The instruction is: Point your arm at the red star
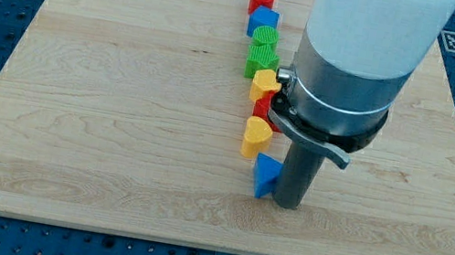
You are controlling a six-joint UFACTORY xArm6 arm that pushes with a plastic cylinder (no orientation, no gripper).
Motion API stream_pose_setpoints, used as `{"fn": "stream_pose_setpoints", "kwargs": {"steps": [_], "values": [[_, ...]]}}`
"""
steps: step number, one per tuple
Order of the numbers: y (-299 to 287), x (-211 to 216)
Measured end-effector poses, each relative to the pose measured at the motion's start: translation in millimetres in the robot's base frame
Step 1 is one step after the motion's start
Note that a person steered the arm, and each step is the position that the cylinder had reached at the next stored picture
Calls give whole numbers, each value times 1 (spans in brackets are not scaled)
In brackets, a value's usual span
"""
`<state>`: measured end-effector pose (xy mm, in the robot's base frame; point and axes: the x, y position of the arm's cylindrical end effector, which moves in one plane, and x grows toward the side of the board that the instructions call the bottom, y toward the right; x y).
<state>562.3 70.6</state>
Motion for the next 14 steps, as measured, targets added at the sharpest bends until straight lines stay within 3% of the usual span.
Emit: {"fn": "stream_pose_setpoints", "kwargs": {"steps": [2, 4, 7, 9, 14], "values": [[2, -6], [134, -6], [132, -6], [97, -68], [53, -87]]}}
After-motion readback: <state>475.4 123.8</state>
